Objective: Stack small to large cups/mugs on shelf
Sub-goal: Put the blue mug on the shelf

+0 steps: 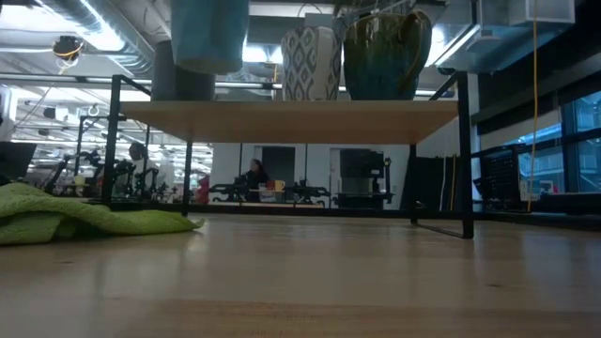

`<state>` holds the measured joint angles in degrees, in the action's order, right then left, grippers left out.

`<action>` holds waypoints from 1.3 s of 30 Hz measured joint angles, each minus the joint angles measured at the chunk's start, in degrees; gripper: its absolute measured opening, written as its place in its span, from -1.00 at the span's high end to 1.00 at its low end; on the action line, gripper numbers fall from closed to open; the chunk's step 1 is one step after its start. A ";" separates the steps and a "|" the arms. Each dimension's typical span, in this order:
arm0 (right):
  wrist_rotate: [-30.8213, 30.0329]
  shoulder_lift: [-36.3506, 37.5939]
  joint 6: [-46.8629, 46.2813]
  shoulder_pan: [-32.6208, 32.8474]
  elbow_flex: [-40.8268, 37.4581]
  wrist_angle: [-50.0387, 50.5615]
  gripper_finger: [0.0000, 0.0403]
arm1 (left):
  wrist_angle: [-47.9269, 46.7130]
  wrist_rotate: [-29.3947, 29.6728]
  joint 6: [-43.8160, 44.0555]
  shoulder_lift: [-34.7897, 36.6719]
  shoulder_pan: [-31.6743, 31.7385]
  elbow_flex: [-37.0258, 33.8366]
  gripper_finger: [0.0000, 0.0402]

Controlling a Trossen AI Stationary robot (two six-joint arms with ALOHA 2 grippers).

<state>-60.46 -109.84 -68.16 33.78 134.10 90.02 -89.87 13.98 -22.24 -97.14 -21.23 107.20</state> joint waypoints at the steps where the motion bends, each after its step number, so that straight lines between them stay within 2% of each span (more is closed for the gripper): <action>1: -0.11 0.00 -0.39 0.00 0.00 0.00 0.70 | 0.16 -0.02 0.19 0.71 0.00 0.00 0.93; 6: -0.53 -0.02 -0.77 0.00 0.00 0.00 0.70 | 3.26 0.22 -1.13 1.86 0.67 0.00 0.93; 11: -0.53 -0.02 -2.03 0.00 0.00 0.00 0.70 | 3.51 1.10 -7.07 2.09 2.84 0.00 0.93; 19: 0.13 -0.02 -2.76 0.00 0.00 0.00 0.70 | 3.57 -2.27 -12.61 2.41 8.96 -0.02 0.93; 23: 0.54 -0.02 -2.78 0.00 0.00 0.00 0.70 | 3.58 -5.66 -13.10 2.42 11.97 -0.02 0.93; 29: 0.56 -0.02 -2.75 0.00 0.00 0.00 0.70 | 4.64 -6.17 -15.42 2.42 15.07 -0.02 0.93; 39: 0.59 -0.02 -2.04 0.02 0.00 0.00 0.70 | 5.76 -9.00 -14.56 2.42 17.65 -0.77 0.93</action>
<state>-59.88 -109.86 -70.19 33.80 134.10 90.02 -84.11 4.98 -36.80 -94.72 -3.59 106.43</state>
